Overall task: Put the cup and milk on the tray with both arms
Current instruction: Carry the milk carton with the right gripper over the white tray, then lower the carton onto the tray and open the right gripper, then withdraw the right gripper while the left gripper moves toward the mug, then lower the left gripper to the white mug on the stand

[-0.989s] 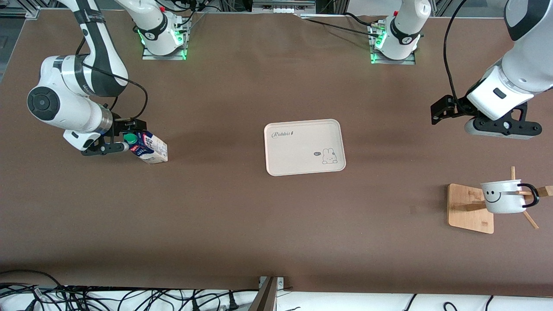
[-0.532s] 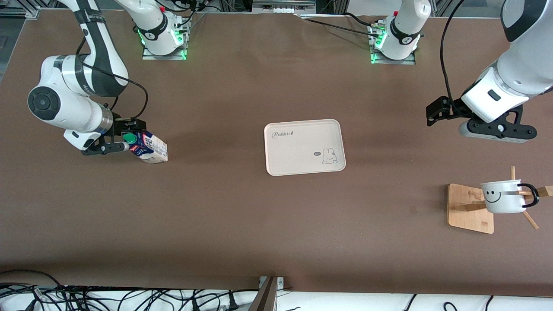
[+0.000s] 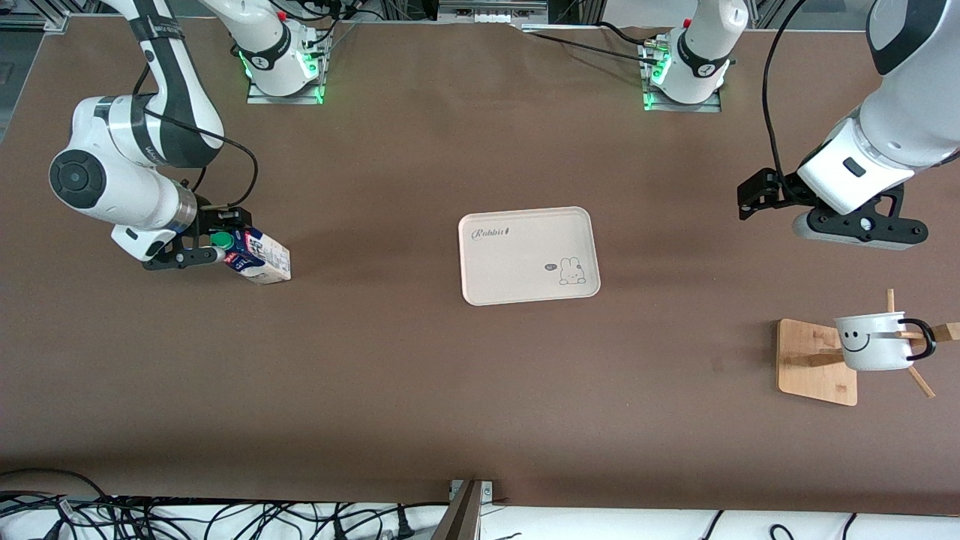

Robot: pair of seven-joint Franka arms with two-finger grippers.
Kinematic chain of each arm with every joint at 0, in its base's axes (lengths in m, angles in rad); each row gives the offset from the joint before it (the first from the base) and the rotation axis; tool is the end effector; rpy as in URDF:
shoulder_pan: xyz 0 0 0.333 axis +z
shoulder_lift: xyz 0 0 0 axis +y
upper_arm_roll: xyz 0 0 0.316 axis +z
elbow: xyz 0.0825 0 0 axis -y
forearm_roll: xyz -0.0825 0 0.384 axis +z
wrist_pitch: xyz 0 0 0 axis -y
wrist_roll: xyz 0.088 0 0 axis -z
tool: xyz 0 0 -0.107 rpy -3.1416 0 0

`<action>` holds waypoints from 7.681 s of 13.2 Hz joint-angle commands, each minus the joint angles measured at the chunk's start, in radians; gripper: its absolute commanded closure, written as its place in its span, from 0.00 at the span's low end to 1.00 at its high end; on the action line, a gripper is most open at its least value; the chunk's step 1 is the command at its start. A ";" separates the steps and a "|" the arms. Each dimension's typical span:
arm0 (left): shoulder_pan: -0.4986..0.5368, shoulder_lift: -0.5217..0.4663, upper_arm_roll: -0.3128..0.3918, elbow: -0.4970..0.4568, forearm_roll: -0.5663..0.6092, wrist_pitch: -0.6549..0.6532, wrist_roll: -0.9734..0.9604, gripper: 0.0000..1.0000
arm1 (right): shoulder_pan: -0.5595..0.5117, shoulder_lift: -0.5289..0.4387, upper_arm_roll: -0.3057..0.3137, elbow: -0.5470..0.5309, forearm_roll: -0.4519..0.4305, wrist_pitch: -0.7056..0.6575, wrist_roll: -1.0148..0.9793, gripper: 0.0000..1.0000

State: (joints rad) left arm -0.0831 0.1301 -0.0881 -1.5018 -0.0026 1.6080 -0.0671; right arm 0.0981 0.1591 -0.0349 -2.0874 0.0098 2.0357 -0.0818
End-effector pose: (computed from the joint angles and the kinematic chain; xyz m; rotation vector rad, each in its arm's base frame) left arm 0.5882 -0.0986 0.5857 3.1260 -0.1617 -0.0390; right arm 0.5453 0.0353 0.3331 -3.1120 -0.2175 0.3298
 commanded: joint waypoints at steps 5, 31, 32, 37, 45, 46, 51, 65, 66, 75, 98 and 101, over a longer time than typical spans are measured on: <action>-0.006 0.019 0.001 0.040 0.021 -0.026 -0.010 0.00 | 0.023 -0.023 0.024 0.052 0.012 -0.050 0.060 0.50; -0.012 0.033 0.004 0.045 0.019 -0.022 -0.022 0.00 | 0.698 0.436 0.035 0.650 0.219 -0.065 0.789 0.49; -0.011 0.033 0.004 0.045 0.019 -0.022 -0.022 0.00 | 0.698 0.436 0.035 0.652 0.219 -0.065 0.787 0.49; 0.000 0.033 0.007 0.045 0.006 -0.022 -0.013 0.00 | 0.698 0.456 0.030 0.652 0.217 -0.049 0.787 0.14; -0.006 0.105 0.013 0.094 0.018 -0.022 0.007 0.00 | 0.686 0.357 -0.058 0.718 0.208 -0.100 0.838 0.00; -0.004 0.106 0.013 0.094 0.016 -0.020 0.009 0.00 | 0.684 0.323 -0.107 0.718 0.208 -0.141 0.824 0.00; 0.003 0.102 0.013 0.063 0.016 0.068 -0.101 0.00 | 0.681 0.180 -0.364 0.715 0.226 -0.375 0.613 0.00; 0.052 -0.237 -0.032 -0.550 0.185 0.593 -0.665 0.00 | 0.033 -0.231 0.016 0.428 0.049 -0.534 0.144 0.00; 0.052 -0.247 -0.032 -0.575 0.185 0.630 -0.663 0.00 | 0.003 -0.240 0.036 0.423 0.036 -0.534 0.120 0.00; 0.212 -0.245 -0.032 -0.712 0.285 0.913 -0.683 0.00 | 0.002 -0.208 0.038 0.471 -0.008 -0.511 0.131 0.00; 0.359 0.052 -0.081 -0.657 0.102 1.369 -0.504 0.42 | -0.001 -0.184 0.033 0.509 0.004 -0.528 0.132 0.00; 0.359 0.054 -0.079 -0.644 0.105 1.369 -0.502 0.54 | -0.001 -0.185 0.033 0.509 0.004 -0.531 0.134 0.00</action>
State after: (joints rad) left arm 0.2733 0.1649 -0.1626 -2.1712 0.1210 2.9523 -0.6000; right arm 0.1072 -0.0339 -0.0098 -1.6031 0.0142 1.5230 0.0500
